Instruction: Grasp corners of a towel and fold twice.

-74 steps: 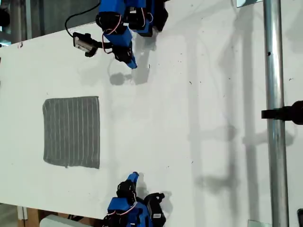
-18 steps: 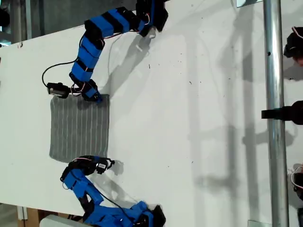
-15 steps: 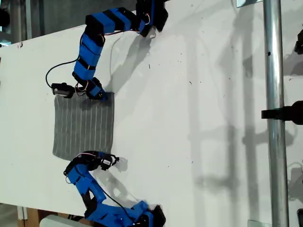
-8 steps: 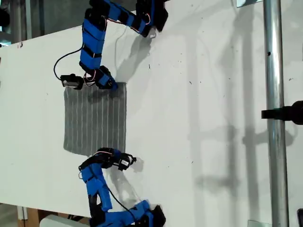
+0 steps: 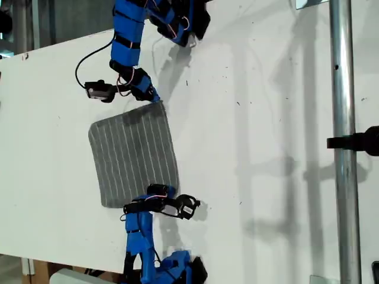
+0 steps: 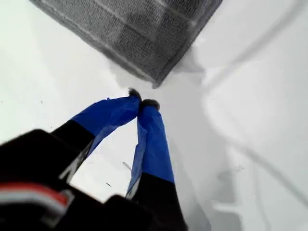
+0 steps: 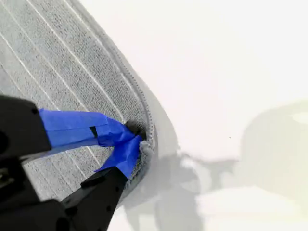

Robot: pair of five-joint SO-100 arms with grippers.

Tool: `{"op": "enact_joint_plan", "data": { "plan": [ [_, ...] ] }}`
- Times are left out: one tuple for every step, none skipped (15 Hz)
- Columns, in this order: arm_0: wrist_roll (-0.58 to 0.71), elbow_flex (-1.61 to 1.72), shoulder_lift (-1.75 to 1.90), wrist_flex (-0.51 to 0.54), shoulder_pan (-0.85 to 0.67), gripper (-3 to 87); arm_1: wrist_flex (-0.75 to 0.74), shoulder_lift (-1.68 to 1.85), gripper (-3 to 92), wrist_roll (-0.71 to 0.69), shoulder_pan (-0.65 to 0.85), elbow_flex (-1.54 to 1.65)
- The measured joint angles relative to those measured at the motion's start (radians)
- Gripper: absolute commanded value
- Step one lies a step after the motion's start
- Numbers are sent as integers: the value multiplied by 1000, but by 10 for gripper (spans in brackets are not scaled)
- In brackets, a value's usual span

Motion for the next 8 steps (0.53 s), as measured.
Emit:
{"op": "enact_joint_plan", "data": {
  "plan": [
    [-20,6,6,-2,26,-29,11,44,-3,18,-26,20],
    [-37,20,6,-2,37,-29,17,72,-3,26,-29,26],
    [-52,41,12,-3,35,-29,20,97,-3,29,-26,28],
    [-64,55,34,5,32,-24,20,120,-3,29,-34,28],
    [-66,72,69,14,32,2,20,143,-3,29,-38,28],
    [-57,101,117,14,34,-3,21,164,-3,29,-37,28],
    [-38,132,183,18,32,-8,28,192,-3,29,-34,29],
    [-20,160,272,34,31,-10,28,258,-3,29,-34,38]
  ]
}}
